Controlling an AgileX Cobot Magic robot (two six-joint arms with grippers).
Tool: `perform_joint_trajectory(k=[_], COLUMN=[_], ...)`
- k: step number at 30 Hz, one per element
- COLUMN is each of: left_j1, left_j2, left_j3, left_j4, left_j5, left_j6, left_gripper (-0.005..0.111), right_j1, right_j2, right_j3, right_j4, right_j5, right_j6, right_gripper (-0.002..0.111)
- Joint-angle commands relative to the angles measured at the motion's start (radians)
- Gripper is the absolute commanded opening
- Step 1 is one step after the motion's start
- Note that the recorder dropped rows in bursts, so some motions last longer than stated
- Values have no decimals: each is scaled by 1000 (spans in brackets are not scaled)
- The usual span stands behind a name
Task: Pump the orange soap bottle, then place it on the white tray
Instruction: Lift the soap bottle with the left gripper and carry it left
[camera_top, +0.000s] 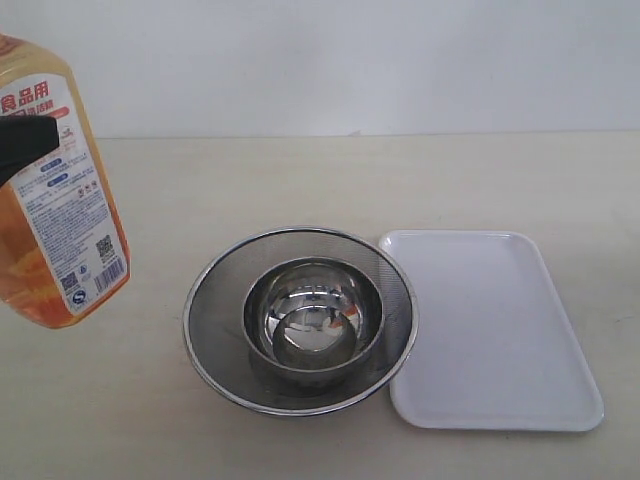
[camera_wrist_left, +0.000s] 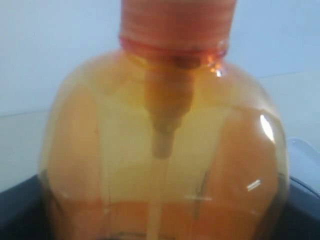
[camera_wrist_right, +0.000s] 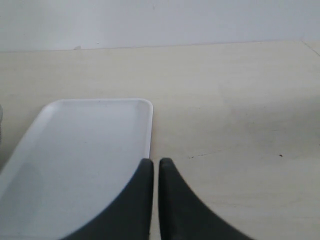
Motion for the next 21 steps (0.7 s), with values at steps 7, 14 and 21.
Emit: perform_joint_trajectory(k=[7, 14, 21], left_j1=[-1, -3, -46], left_j2=[-6, -8, -102], left_j3=[-16, -49, -124], left_j4=[-36, 241, 607], left_j5=[127, 82, -20], left_j6=[2, -290, -710], left_gripper=[5, 5, 5], right_j1=[-6, -6, -6], right_j2=[-4, -4, -4], right_j3=[-1, -1, -1], right_j4=[0, 0, 0], right_j5=[-11, -11, -11], right_j6=[-4, -4, -4], right_gripper=[1, 1, 1])
